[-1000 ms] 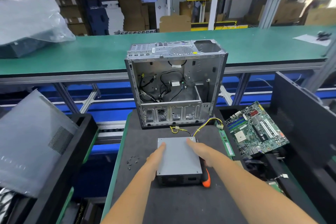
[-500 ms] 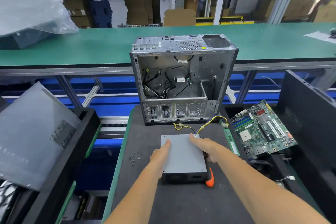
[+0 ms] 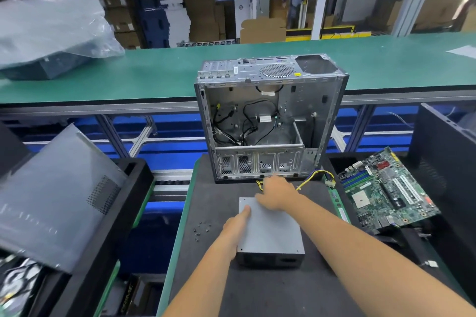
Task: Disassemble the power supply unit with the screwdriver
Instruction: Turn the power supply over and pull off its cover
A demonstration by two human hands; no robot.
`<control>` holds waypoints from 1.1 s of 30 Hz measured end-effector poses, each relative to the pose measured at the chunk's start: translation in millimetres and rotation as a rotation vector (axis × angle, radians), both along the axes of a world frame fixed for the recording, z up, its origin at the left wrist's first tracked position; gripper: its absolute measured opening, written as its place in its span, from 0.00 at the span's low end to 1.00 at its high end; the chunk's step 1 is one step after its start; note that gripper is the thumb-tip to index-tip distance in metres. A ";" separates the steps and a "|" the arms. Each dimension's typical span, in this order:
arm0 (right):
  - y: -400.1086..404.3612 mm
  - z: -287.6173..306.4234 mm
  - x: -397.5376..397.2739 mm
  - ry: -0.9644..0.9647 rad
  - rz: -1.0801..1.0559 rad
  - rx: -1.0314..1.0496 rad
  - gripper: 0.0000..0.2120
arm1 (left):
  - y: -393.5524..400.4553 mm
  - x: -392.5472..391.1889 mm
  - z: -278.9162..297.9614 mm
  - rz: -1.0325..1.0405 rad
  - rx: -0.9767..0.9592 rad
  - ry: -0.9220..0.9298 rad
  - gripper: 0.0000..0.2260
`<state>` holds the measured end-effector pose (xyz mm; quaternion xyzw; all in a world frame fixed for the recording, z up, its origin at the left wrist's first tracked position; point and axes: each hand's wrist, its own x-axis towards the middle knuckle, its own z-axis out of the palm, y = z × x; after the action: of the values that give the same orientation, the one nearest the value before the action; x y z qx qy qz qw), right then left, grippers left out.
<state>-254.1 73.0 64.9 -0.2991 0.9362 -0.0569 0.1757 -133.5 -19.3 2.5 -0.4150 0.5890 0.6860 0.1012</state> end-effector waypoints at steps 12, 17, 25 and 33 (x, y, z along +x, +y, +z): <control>-3.2 -26.8 -22.1 -0.230 -0.082 0.014 0.21 | -5.5 -5.6 8.1 -0.102 -0.251 0.201 0.26; -5.6 -25.3 -24.1 -0.265 -0.045 0.024 0.23 | -5.9 -9.5 9.6 -0.136 -0.288 0.190 0.31; -5.9 -17.6 -28.0 -0.376 -0.077 0.057 0.36 | -2.5 -13.1 7.8 -0.227 -0.439 0.201 0.29; 3.6 -6.3 -26.2 -0.298 -0.026 0.020 0.22 | 0.1 -25.4 13.2 -0.442 -0.872 0.205 0.26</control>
<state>-280.2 76.6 58.6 -0.2737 0.9040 -0.0937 0.3148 -158.9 -19.2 15.7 -0.2145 0.9018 0.3752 0.0027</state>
